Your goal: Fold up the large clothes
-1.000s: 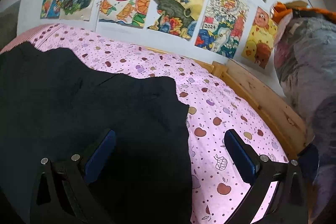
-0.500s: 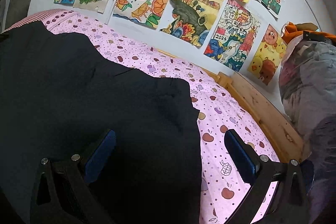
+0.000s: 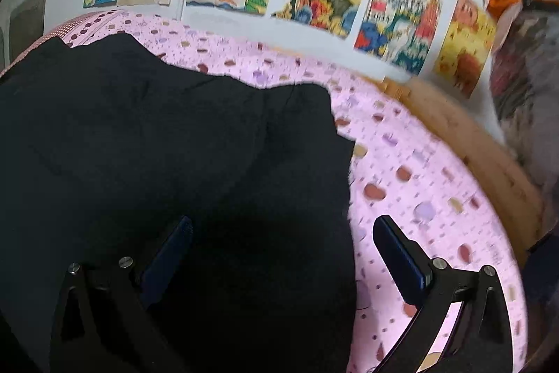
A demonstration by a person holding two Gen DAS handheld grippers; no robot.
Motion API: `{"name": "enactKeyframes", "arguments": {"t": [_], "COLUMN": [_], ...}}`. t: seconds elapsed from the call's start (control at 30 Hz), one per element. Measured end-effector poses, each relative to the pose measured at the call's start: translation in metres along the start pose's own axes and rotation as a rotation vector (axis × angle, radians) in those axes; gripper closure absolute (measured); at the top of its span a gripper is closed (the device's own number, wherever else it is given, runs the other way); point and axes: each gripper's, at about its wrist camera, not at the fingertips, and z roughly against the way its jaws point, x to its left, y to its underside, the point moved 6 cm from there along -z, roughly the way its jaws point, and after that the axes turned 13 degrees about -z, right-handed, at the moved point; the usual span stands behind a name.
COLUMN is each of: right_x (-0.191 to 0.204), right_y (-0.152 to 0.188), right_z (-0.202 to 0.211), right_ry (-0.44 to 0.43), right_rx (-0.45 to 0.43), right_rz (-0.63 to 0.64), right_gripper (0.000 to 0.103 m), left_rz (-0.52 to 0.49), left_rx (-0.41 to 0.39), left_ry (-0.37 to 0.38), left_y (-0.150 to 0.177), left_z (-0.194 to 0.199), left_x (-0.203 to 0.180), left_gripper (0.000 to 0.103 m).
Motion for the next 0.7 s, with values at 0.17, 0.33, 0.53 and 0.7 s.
{"name": "enactKeyframes", "arguments": {"t": [0.17,0.33,0.53,0.7], "right_x": [-0.004,-0.010,-0.021,-0.019], "right_y": [0.008,0.017,0.027,0.034], "right_z": [-0.012,-0.024,-0.042,-0.049], "right_ry": [-0.048,-0.127,-0.233,-0.252], "right_rx": [0.045,0.100,0.173,0.182], "right_rz": [-0.046,-0.125,-0.240,-0.260], "right_gripper": [0.002,0.002,0.001,0.001], "left_rz": [0.049,0.086,0.104,0.118], "left_rx": [0.017,0.025,0.032,0.036], "left_ry": [0.056,0.094,0.119,0.136], "left_y": [0.005,0.007,0.008,0.009], "left_z": [-0.008,-0.012,-0.014,-0.014], "left_x": [0.003,0.005,0.005,0.005], "left_gripper": [0.000,0.000,0.000,0.000]}}
